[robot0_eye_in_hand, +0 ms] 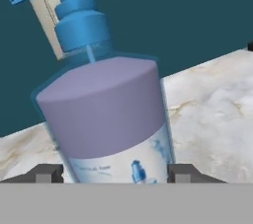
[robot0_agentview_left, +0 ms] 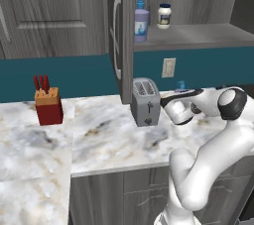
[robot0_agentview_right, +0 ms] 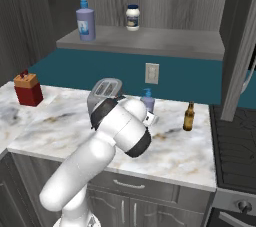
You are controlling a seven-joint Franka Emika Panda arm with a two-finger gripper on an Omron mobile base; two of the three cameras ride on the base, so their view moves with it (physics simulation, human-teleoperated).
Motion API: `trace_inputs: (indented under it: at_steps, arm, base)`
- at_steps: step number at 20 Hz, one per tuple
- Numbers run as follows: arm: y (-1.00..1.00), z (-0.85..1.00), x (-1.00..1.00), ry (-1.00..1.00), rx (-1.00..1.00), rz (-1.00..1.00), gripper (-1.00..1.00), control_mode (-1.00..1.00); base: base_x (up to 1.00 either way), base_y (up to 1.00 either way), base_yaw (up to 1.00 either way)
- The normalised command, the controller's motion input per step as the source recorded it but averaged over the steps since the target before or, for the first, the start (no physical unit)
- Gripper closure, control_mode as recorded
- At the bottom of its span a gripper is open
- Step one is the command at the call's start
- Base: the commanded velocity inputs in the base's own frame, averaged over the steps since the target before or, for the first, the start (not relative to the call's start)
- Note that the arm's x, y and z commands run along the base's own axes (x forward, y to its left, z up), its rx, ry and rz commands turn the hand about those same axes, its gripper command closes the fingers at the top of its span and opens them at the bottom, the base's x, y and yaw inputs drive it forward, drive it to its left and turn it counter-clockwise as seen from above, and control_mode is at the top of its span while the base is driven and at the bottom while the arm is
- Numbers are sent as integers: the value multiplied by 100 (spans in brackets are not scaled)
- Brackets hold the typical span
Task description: Pick the soap dispenser and soap dispenser from the cabinet and place them on the counter.
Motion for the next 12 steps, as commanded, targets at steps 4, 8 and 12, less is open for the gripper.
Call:
trace_inputs:
  at_steps: [4,8,12]
  arm:
    - [-4,-24,0,0,-9,0,100,-100]
    - [-8,-10,0,0,-4,-1,100,-100]
    - [-7,-5,0,1,-3,-1,-100,-100]
  base:
    - [0,0,0]
    - [0,0,0]
    - [0,0,0]
